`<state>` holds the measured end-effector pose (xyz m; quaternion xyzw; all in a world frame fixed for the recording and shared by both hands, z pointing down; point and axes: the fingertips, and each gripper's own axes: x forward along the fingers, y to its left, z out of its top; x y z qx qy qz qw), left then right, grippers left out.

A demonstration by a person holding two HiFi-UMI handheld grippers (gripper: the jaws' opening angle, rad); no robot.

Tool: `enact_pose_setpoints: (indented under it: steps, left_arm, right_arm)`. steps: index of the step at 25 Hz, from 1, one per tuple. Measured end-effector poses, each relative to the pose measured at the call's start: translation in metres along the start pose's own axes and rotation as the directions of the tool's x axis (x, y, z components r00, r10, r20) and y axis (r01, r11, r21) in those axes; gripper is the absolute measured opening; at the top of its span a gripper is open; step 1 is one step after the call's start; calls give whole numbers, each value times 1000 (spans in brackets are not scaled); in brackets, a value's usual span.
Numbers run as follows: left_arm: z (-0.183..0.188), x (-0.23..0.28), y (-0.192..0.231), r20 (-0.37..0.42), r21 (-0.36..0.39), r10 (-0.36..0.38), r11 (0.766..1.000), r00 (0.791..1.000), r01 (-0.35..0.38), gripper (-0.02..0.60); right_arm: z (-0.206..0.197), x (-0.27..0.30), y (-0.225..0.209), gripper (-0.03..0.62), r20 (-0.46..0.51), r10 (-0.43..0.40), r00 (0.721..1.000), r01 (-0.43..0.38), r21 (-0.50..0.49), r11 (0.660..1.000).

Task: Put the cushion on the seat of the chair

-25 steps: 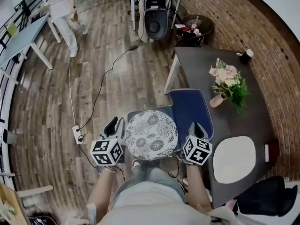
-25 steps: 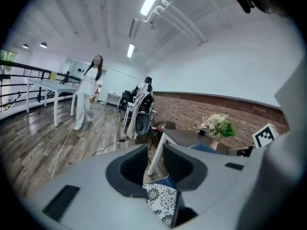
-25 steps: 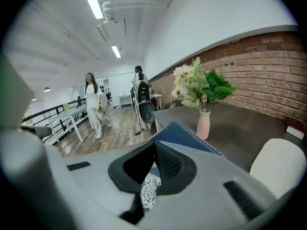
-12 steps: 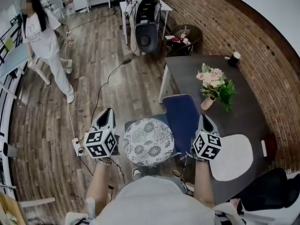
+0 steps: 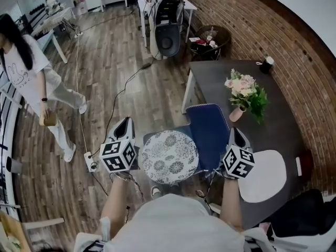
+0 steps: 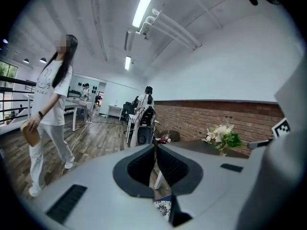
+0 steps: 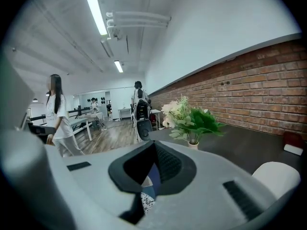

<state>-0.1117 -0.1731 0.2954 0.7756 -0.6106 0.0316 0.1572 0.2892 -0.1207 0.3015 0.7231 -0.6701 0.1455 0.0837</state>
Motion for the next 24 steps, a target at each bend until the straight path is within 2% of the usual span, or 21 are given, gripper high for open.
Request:
enact_pose_setpoints:
  steps: [24]
  left_arm:
    - [-21, 6, 12, -51, -14, 21, 1000, 998, -22, 17]
  right_arm:
    - [-9, 15, 17, 2, -42, 45, 998, -46, -26, 999]
